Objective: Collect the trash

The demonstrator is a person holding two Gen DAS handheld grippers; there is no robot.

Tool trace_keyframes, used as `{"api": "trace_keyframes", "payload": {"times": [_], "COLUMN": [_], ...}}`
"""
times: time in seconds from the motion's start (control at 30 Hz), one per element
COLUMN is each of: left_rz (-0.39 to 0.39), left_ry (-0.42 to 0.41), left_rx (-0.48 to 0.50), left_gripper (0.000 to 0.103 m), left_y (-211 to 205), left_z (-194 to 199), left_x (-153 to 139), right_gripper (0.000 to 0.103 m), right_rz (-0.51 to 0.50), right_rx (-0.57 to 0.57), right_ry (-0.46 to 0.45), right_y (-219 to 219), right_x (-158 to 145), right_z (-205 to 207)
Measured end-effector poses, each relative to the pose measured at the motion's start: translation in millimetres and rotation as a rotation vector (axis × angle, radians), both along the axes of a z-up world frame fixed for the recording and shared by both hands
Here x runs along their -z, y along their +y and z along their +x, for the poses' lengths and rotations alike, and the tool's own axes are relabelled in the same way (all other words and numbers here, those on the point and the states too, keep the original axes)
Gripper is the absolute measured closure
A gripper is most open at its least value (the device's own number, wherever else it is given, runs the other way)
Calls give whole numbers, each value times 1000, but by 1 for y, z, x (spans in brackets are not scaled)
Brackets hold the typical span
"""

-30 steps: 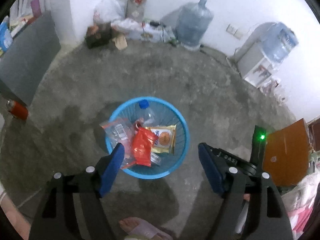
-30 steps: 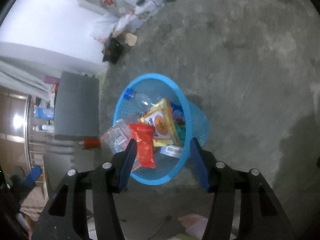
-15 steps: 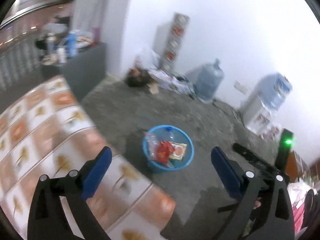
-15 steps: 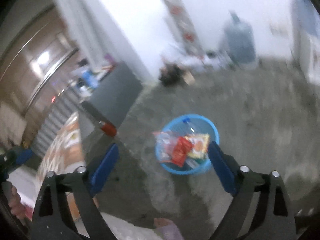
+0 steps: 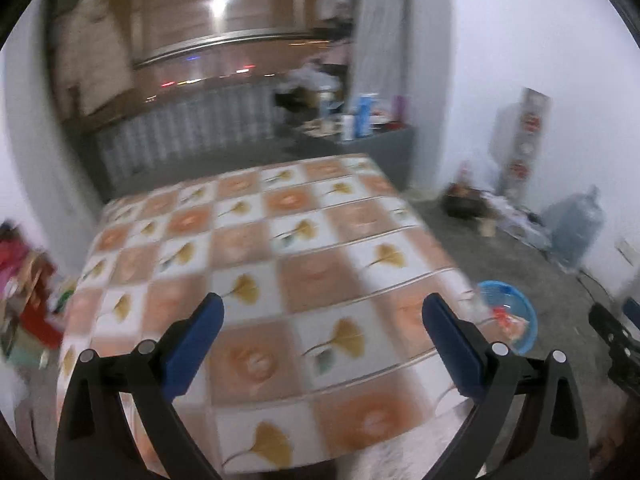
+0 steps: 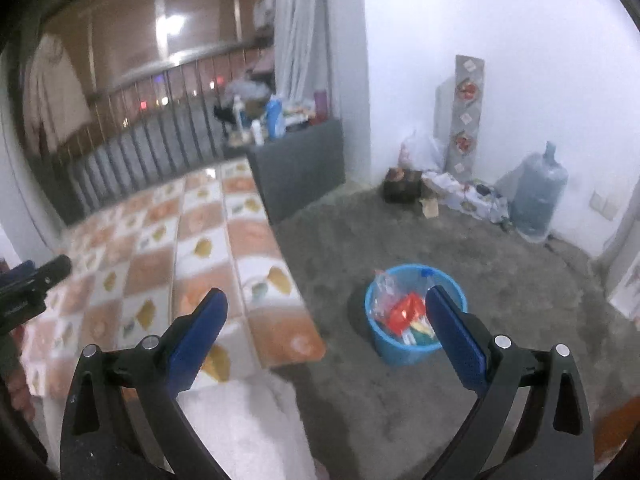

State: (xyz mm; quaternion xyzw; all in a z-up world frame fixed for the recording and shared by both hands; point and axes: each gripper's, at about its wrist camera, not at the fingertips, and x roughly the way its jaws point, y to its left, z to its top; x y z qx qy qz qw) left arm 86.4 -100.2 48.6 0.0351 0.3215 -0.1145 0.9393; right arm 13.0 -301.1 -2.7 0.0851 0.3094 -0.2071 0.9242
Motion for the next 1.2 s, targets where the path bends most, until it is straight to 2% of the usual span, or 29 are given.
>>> {"api": "trace_keyframes", "payload": {"times": [0.2, 0.37, 0.5, 0.73, 1.2], "left_rz": [-50, 3, 41, 56, 64], "left_ry": [168, 263, 254, 191, 185], "left_rx": [-147, -189, -193, -197, -163], "left_gripper": [6, 5, 6, 6, 6], "left_y": [31, 37, 38, 36, 27], "left_z": [-17, -24, -30, -34, -36], "left_x": [38, 64, 70, 59, 57], "right_gripper": [8, 8, 8, 8, 8], "right_rz": [-35, -117, -131, -115, -117], "right_rx": [-63, -78, -58, 20, 51], "right_ry": [115, 201, 234, 249, 251], "right_y": [33, 56, 57, 39, 32], "right_x": [17, 28, 34, 36, 38], "right_z": [10, 2, -7, -16, -18]}}
